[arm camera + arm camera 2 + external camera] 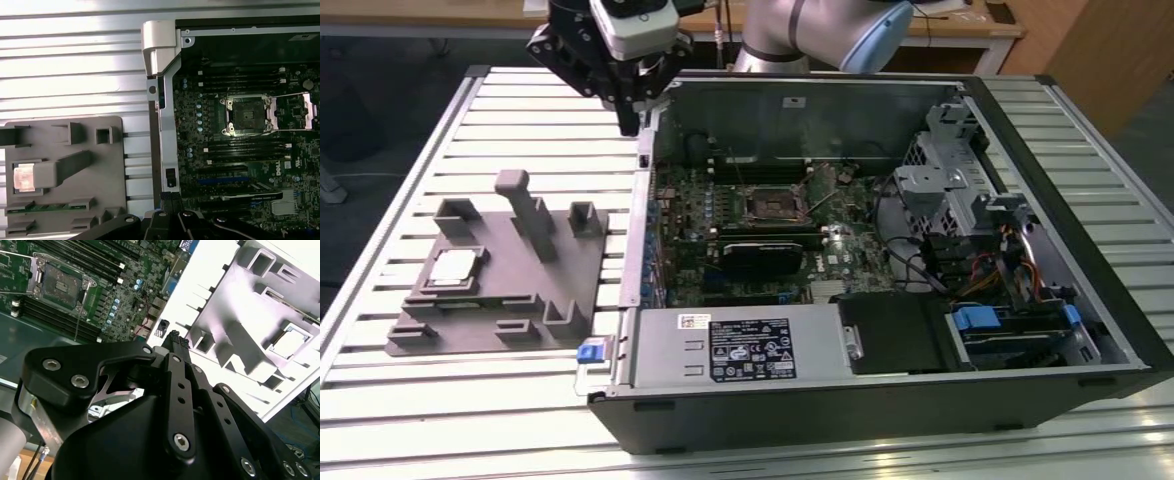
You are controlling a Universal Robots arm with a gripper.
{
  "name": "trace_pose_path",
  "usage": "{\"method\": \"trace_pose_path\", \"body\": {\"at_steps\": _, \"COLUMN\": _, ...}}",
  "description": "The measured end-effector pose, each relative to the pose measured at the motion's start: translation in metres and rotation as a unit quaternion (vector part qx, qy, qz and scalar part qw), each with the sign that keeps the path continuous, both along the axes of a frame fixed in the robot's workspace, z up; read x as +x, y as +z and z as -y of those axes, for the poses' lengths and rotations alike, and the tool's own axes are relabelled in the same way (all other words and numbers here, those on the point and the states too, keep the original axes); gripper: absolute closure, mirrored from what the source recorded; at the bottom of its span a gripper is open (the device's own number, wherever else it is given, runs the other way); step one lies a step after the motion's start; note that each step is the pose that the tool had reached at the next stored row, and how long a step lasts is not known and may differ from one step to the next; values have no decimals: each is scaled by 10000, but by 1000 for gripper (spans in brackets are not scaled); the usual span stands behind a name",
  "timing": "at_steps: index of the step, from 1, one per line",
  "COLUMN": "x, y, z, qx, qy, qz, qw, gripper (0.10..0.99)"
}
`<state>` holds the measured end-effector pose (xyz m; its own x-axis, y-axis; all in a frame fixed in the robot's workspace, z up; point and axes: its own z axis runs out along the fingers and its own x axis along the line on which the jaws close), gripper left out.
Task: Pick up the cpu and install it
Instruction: 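Reach for the cpu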
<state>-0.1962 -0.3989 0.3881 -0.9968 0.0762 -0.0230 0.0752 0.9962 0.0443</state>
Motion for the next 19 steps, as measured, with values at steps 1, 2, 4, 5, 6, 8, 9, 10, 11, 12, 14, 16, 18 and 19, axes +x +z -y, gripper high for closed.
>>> {"method": "trace_pose_path", "body": {"at_steps": 1, "x": -7, "y": -1, "z": 0, "qx": 0, "qy": 0, "qz": 0, "qw": 10000, "gripper": 980}}
{"method": "trace_pose_path", "body": {"at_steps": 2, "x": -13, "y": -2, "z": 0, "qx": 0, "qy": 0, "qz": 0, "qw": 10000, "gripper": 980}}
{"method": "trace_pose_path", "body": {"at_steps": 4, "x": -27, "y": -3, "z": 0, "qx": 0, "qy": 0, "qz": 0, "qw": 10000, "gripper": 980}}
{"method": "trace_pose_path", "body": {"at_steps": 5, "x": -33, "y": -4, "z": 0, "qx": 0, "qy": 0, "qz": 0, "qw": 10000, "gripper": 980}}
{"method": "trace_pose_path", "body": {"at_steps": 6, "x": -40, "y": -4, "z": 0, "qx": 0, "qy": 0, "qz": -1, "qw": 10000, "gripper": 980}}
{"method": "trace_pose_path", "body": {"at_steps": 8, "x": -53, "y": -6, "z": 0, "qx": 0, "qy": 0, "qz": -1, "qw": 10000, "gripper": 980}}
{"method": "trace_pose_path", "body": {"at_steps": 9, "x": -60, "y": -7, "z": 0, "qx": 0, "qy": 0, "qz": -1, "qw": 10000, "gripper": 980}}
{"method": "trace_pose_path", "body": {"at_steps": 10, "x": -67, "y": -7, "z": 0, "qx": 0, "qy": 0, "qz": -1, "qw": 10000, "gripper": 980}}
{"method": "trace_pose_path", "body": {"at_steps": 11, "x": -74, "y": -8, "z": 0, "qx": 0, "qy": 0, "qz": -2, "qw": 10000, "gripper": 980}}
{"method": "trace_pose_path", "body": {"at_steps": 12, "x": -80, "y": -9, "z": 0, "qx": 0, "qy": 0, "qz": -1, "qw": 10000, "gripper": 980}}
{"method": "trace_pose_path", "body": {"at_steps": 14, "x": -94, "y": -10, "z": 0, "qx": 0, "qy": 0, "qz": -2, "qw": 10000, "gripper": 980}}
{"method": "trace_pose_path", "body": {"at_steps": 16, "x": -107, "y": -12, "z": 0, "qx": 0, "qy": 0, "qz": -2, "qw": 10000, "gripper": 980}}
{"method": "trace_pose_path", "body": {"at_steps": 18, "x": -120, "y": -13, "z": 0, "qx": 0, "qy": 0, "qz": -3, "qw": 10000, "gripper": 980}}
{"method": "trace_pose_path", "body": {"at_steps": 19, "x": -127, "y": -14, "z": 0, "qx": 0, "qy": 0, "qz": -3, "qw": 10000, "gripper": 980}}
